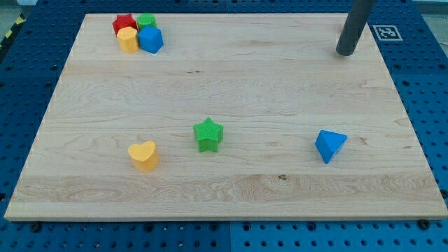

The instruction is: Move your hand diagonally bottom right to the blue triangle

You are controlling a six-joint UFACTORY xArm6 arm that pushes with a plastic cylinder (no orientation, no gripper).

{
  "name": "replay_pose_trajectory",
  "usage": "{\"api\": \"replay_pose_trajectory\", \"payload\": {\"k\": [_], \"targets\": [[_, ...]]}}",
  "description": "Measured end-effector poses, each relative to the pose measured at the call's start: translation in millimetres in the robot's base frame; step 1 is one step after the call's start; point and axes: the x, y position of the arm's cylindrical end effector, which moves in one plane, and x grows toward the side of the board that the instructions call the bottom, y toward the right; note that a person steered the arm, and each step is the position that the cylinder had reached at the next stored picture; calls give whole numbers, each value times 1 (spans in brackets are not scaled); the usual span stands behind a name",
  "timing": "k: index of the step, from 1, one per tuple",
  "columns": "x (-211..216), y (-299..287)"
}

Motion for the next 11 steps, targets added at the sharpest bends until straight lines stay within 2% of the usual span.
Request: {"api": "replay_pose_trajectory", "payload": {"k": [2,3,5,7,8,9,11], "targets": [[7,0],[49,0],[91,-1],[175,-1],[199,-1],[200,-1],[245,-11]]}}
